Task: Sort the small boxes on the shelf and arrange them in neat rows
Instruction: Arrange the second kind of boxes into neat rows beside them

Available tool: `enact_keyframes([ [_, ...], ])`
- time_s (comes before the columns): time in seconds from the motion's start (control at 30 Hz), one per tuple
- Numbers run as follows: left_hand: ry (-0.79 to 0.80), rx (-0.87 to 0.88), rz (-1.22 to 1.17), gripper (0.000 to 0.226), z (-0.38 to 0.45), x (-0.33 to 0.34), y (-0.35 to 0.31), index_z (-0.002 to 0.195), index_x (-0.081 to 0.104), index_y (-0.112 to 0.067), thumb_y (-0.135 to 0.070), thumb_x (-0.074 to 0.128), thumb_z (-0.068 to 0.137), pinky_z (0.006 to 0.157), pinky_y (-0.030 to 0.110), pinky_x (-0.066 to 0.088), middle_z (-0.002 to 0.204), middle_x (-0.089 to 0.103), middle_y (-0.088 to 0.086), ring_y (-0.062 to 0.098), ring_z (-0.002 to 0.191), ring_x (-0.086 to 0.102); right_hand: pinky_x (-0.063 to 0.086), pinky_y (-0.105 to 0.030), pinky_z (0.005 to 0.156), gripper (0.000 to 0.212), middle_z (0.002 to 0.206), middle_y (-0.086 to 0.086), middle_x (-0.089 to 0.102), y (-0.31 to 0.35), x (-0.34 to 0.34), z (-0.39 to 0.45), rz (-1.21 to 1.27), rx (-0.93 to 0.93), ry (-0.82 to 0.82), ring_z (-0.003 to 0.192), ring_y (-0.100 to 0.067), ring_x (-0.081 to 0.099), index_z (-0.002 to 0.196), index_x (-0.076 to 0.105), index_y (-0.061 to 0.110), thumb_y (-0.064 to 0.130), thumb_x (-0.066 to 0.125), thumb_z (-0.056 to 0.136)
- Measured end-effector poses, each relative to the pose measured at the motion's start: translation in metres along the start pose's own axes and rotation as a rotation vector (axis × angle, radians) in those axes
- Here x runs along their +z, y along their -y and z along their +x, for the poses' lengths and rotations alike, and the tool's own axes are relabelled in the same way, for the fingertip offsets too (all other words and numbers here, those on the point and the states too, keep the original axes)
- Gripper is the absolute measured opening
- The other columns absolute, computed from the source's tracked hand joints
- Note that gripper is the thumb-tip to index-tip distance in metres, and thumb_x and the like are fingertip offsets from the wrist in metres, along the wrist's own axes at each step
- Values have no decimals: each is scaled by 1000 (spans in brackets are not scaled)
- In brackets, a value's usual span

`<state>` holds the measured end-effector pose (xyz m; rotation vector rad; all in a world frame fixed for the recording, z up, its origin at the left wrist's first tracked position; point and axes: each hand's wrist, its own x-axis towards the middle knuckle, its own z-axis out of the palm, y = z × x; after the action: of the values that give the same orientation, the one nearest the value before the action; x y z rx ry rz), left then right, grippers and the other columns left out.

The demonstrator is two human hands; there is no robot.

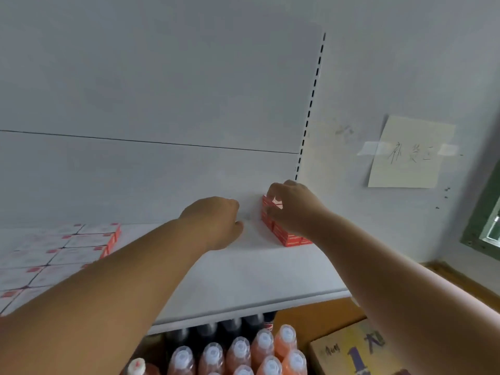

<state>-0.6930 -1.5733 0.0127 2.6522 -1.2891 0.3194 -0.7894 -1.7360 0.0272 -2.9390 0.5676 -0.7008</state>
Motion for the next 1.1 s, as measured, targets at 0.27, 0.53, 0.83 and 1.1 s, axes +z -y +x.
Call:
enact_keyframes([
  [0.27, 31, -117, -201, 14, 39, 24, -88, 102, 54, -27, -37, 45, 99, 70, 28, 37, 112, 64, 3, 23, 90, 54, 43, -36, 90, 39, 123, -3, 52, -93, -14, 13, -66, -21, 220, 117, -25, 49, 125, 56, 34, 47, 58, 89],
  [0.53, 118, -401, -482, 58, 74, 44, -111, 87, 70, -10, -57, 36, 98, 78, 35, 56, 87, 74, 7, 27, 69, 69, 47, -29, 64, 26, 109, -3, 64, -113, -6, 12, 87, -29, 307, 86, -21, 60, 116, 55, 27, 27, 56, 90],
  [0.83, -44, -617, -845, 22, 68, 42, -114, 80, 72, -8, -20, 55, 88, 54, 25, 36, 85, 76, 11, 22, 57, 55, 43, -22, 52, 47, 106, 0, 57, -123, 5, 8, 492, 128, 115, 83, -18, 59, 127, 51, 22, 10, 56, 82],
  [1.1, -330, -624, -1715, 13, 38, 34, -112, 107, 55, -7, -8, 43, 103, 73, 38, 57, 96, 70, 14, 29, 85, 72, 57, -30, 64, 27, 100, -9, 68, -101, 7, -7, 1345, 328, 81, 79, -22, 71, 108, 58, 11, 1, 68, 85],
])
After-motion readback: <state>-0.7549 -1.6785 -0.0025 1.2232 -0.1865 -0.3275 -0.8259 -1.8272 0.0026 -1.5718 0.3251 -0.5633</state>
